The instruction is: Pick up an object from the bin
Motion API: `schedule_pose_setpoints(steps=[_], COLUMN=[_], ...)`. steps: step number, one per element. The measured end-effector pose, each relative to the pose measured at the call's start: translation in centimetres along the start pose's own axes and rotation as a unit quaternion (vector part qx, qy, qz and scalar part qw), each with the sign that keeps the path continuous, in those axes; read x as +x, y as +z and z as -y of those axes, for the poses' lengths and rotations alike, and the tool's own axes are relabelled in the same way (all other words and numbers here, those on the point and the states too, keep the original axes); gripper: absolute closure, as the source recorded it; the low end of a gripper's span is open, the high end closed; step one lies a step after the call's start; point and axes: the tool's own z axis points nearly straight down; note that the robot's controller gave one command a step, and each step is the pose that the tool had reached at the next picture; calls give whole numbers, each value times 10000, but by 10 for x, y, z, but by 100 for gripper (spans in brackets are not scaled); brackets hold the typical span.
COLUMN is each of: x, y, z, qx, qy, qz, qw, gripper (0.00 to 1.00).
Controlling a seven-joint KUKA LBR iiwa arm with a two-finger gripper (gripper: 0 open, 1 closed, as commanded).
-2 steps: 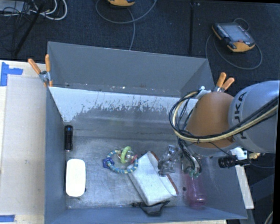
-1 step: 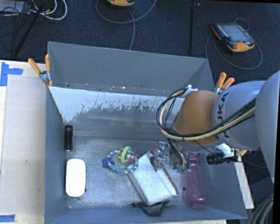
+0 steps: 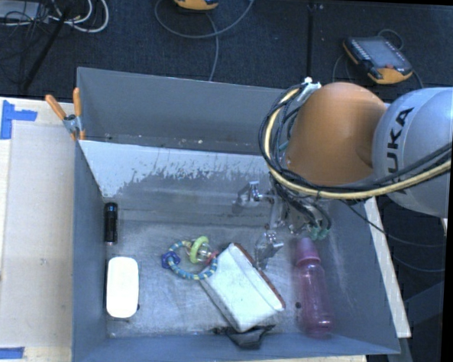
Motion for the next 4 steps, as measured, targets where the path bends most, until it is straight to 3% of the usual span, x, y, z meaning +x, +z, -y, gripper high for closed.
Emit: schedule_pose_setpoints(steps=[1,2,3,4], x=[0,6,11,30], y=[2,29,50,49], z=[-1,-19,-30,12], qx=[-4,13,-17,-17], qy=[-3,-777,-1427,-1780], qz=[-11,27,-25,-28], qw=[10000,9970,9898,9840], gripper=[0,0,0,0])
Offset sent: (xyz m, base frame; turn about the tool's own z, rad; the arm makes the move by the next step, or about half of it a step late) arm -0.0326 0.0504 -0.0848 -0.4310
